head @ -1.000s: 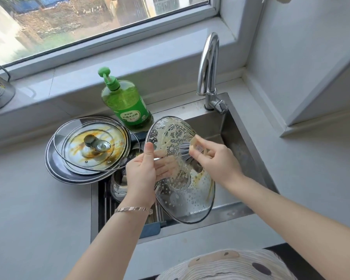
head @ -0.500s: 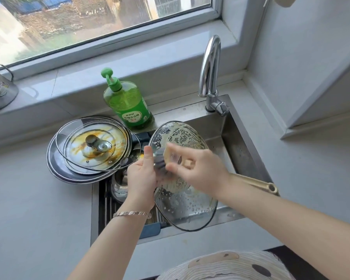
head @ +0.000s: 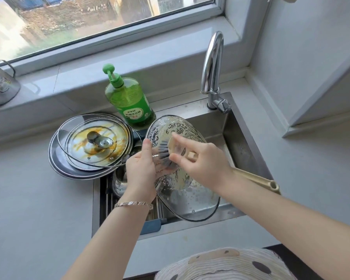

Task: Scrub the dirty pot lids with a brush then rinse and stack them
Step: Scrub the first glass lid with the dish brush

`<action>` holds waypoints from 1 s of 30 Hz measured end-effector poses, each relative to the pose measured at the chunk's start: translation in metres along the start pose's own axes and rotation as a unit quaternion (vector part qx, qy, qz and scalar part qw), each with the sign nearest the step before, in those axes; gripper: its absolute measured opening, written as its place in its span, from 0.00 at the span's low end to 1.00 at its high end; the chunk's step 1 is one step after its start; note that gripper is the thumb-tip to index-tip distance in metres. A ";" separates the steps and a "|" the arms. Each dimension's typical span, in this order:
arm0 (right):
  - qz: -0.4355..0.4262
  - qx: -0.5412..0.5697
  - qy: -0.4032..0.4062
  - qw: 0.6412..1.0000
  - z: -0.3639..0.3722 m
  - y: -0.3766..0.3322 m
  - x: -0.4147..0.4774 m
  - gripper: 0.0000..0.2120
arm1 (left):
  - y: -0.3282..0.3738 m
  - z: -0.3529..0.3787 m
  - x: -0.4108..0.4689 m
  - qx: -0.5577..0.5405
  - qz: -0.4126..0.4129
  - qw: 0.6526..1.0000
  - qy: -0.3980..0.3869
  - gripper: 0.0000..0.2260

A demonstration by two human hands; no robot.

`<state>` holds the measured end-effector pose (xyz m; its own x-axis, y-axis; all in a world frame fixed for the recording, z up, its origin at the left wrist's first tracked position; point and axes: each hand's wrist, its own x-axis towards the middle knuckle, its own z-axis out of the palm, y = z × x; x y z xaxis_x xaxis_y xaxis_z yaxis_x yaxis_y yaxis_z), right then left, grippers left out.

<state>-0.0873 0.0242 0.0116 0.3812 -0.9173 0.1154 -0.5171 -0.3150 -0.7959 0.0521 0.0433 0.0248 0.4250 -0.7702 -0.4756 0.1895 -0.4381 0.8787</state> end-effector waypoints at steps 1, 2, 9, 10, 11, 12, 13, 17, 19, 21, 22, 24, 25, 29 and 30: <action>-0.046 -0.029 0.000 0.999 0.004 -0.005 -0.006 0.24 | 0.000 -0.001 0.001 0.002 -0.011 1.000 0.009 0.19; -0.087 -0.042 -0.026 0.995 0.011 -0.008 -0.019 0.24 | 0.001 -0.003 0.002 0.000 -0.024 1.000 0.012 0.19; -0.064 -0.055 0.011 0.996 0.013 0.006 -0.018 0.25 | -0.002 -0.003 0.000 -0.016 -0.028 0.999 0.039 0.18; -0.093 -0.065 -0.007 0.994 0.014 0.002 -0.021 0.25 | -0.001 -0.003 0.001 -0.022 -0.032 0.998 0.048 0.18; -0.125 -0.078 -0.044 0.988 0.016 -0.001 -0.029 0.24 | 0.000 -0.005 0.002 -0.032 -0.037 0.998 0.047 0.18; -0.146 -0.078 -0.079 0.983 0.015 -0.003 -0.040 0.24 | 0.000 -0.006 0.001 -0.045 -0.039 0.998 0.034 0.19; -0.148 -0.069 -0.090 0.982 0.013 0.002 -0.044 0.24 | 0.000 -0.007 0.000 -0.059 -0.038 0.997 0.019 0.19; 0.087 0.050 -0.008 0.995 -0.011 0.038 0.000 0.24 | 0.001 -0.008 -0.004 -0.092 -0.027 0.995 0.010 0.18; 0.148 0.041 0.012 0.988 -0.017 0.051 0.013 0.22 | 0.002 -0.007 -0.006 -0.101 -0.033 0.994 0.012 0.19; 0.168 0.046 0.018 0.985 -0.015 0.054 0.011 0.22 | 0.002 -0.006 -0.006 -0.102 -0.037 0.994 0.017 0.18; 0.182 0.060 0.012 0.981 -0.014 0.057 0.007 0.23 | 0.001 -0.006 -0.006 -0.103 -0.039 0.994 0.023 0.18; 0.221 0.085 0.005 0.972 -0.014 0.060 -0.003 0.23 | -0.002 -0.007 -0.007 -0.101 -0.042 0.993 0.037 0.18; 0.221 0.074 0.003 0.972 -0.015 0.059 -0.010 0.23 | -0.004 -0.007 -0.007 -0.099 -0.046 0.993 0.041 0.18; 0.138 -0.098 -0.062 0.984 -0.012 0.038 -0.025 0.23 | -0.008 -0.005 -0.012 -0.075 -0.059 0.994 0.044 0.18; 0.133 -0.116 -0.075 0.981 -0.012 0.037 -0.021 0.23 | -0.009 -0.003 -0.013 -0.066 -0.054 0.995 0.045 0.18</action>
<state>-0.1234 0.0292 -0.0135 0.3082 -0.9340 -0.1807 -0.7671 -0.1316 -0.6279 0.0479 0.0585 0.0232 0.4718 -0.6744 -0.5679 0.3506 -0.4475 0.8227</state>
